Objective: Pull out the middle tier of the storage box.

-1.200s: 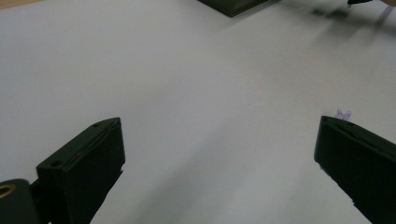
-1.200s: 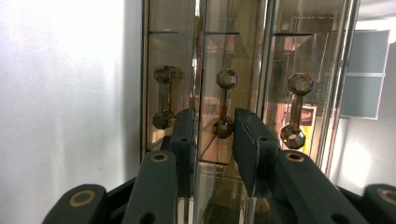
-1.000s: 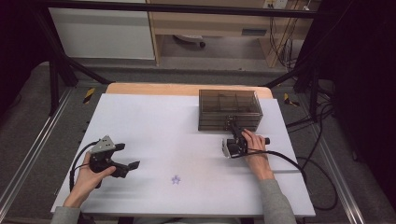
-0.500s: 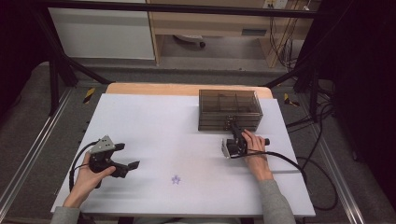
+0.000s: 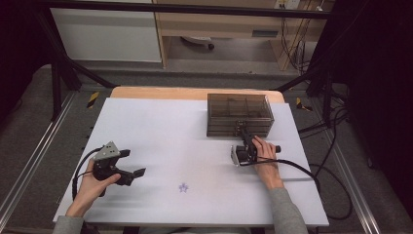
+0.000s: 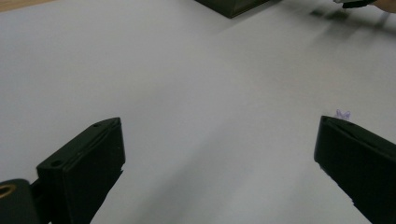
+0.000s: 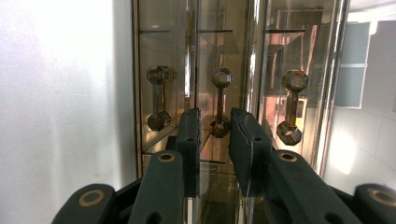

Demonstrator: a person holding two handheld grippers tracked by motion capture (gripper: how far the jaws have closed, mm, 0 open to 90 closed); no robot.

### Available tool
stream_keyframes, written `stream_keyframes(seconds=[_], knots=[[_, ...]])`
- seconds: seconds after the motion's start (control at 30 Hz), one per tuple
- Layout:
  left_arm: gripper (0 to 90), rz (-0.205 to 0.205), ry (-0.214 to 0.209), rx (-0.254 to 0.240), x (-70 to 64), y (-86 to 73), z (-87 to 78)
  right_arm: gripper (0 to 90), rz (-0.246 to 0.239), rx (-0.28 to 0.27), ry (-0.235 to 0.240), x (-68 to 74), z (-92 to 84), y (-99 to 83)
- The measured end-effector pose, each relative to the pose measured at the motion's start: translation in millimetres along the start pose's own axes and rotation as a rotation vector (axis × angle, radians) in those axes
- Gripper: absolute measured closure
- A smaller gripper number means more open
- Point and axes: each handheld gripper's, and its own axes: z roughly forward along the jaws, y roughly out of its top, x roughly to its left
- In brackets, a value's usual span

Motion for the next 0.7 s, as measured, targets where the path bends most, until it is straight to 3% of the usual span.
stream_keyframes(seconds=[0.7], knots=[[1.7, -0.001, -0.002, -0.001, 0.1, 0.0, 0.3, 80.9, 0.001, -0.001, -0.040, 3.0, 0.6, 0.4]])
